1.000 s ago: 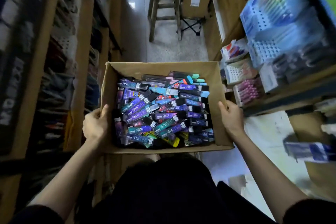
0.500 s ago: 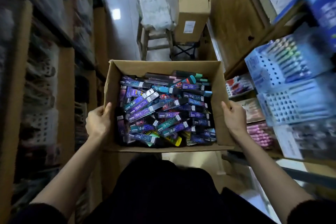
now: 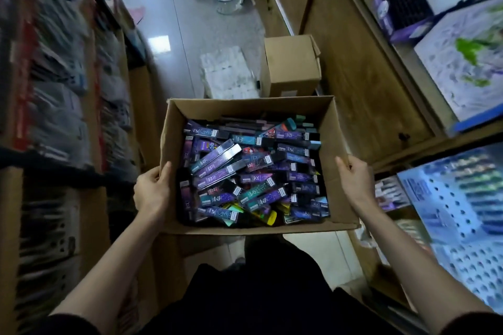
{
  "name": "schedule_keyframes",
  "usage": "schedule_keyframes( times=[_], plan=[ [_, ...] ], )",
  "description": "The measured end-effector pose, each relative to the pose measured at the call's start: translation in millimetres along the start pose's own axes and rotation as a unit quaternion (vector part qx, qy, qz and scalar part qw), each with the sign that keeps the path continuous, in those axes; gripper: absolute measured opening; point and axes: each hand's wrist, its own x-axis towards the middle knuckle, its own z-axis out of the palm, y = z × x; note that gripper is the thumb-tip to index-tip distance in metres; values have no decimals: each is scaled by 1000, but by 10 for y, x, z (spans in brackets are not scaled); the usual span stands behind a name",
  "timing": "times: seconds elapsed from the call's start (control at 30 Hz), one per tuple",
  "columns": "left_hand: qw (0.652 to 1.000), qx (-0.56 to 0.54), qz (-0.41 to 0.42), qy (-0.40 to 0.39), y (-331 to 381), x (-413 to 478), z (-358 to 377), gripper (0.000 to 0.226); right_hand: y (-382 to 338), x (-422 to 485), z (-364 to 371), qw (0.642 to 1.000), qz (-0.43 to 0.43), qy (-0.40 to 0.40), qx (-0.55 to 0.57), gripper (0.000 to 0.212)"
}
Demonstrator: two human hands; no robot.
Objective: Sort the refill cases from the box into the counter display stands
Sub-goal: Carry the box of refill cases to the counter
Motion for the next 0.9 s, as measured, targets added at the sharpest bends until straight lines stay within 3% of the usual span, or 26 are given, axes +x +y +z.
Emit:
schedule_keyframes(
  times=[0.2,0.5,0.9],
  plan=[
    [999,44,7,4,738,940,173,39,-540,897,132,999,31,-11,5,38],
    [989,70,102,-77,1978,2531,469,36,-1109,1835,513,990,103,77,61,38],
    [922,165,265,-231,3630,3883,1346,41,-1506,2414,807,942,226,232,92,39]
  ],
)
